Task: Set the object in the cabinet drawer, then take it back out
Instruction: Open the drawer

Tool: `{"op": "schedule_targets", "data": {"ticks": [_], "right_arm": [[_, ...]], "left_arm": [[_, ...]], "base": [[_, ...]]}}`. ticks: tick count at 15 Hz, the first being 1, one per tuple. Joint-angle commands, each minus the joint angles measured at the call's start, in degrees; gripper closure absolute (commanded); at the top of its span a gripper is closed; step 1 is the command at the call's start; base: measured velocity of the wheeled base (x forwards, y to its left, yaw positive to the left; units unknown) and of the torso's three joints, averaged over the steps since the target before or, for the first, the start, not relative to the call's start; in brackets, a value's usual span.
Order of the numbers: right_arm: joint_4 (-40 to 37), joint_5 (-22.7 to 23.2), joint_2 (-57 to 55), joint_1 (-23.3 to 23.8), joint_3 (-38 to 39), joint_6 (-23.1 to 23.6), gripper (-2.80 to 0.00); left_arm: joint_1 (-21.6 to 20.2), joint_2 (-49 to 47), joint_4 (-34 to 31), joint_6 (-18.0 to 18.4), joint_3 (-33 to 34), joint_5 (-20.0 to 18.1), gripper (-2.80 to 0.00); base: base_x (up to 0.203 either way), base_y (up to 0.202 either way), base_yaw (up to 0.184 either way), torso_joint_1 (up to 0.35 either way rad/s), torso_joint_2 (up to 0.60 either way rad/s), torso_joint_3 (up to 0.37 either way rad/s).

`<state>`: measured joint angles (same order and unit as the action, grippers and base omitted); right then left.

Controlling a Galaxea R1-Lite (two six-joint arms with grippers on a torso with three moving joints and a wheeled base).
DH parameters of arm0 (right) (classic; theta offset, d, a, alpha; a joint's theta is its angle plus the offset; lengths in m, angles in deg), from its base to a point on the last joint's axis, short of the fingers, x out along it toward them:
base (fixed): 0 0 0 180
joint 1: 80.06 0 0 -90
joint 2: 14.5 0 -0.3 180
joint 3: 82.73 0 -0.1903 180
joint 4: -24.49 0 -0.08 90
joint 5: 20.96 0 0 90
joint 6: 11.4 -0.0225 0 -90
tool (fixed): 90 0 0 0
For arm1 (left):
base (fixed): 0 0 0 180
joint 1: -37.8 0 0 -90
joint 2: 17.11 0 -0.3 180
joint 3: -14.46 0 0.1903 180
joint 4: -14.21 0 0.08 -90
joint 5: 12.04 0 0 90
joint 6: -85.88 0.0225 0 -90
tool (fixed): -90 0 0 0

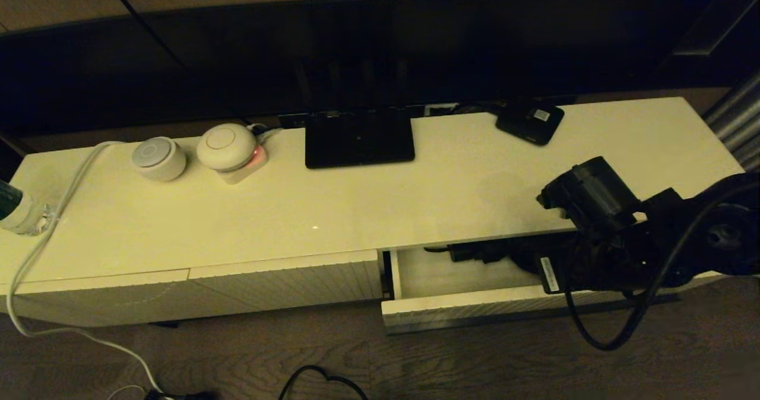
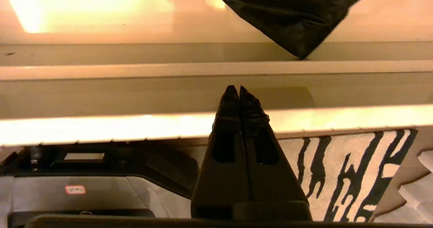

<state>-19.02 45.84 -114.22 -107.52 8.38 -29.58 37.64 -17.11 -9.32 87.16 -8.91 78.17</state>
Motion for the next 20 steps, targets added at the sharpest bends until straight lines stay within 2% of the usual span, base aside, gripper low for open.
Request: {"op": "schedule_targets", "data": {"ticks": [1,6,13,17,20], "right_arm": [[0.7,0.1,-2.5,0.3,-0.5,-0.1,0.0],[2.7,0.9,-3.7,1.4,0.2,-0.3,0.0],[0.9,0.8,-1.2,0.3,6.3,-0.6,0.0],[-5.3,0.9,-0.5,-2.0,8.0,-5.0,0.0],[-6.5,1.0,-0.2,-3.8,10.4,-6.7,0.0]], "left_arm": [[0.0,0.0,0.0,0.0,0.2,0.0,0.0],[0.0,0.0,0.0,0.0,0.2,0.0,0.0],[0.0,0.0,0.0,0.0,0.2,0.0,0.0],[0.0,0.0,0.0,0.0,0.2,0.0,0.0],[0.0,0.0,0.0,0.0,0.2,0.0,0.0]], "base": [[0.0,0.0,0.0,0.0,0.0,0.0],[0.0,0.0,0.0,0.0,0.0,0.0],[0.0,0.0,0.0,0.0,0.0,0.0],[0.0,0.0,0.0,0.0,0.0,0.0],[0.0,0.0,0.0,0.0,0.0,0.0]]}}
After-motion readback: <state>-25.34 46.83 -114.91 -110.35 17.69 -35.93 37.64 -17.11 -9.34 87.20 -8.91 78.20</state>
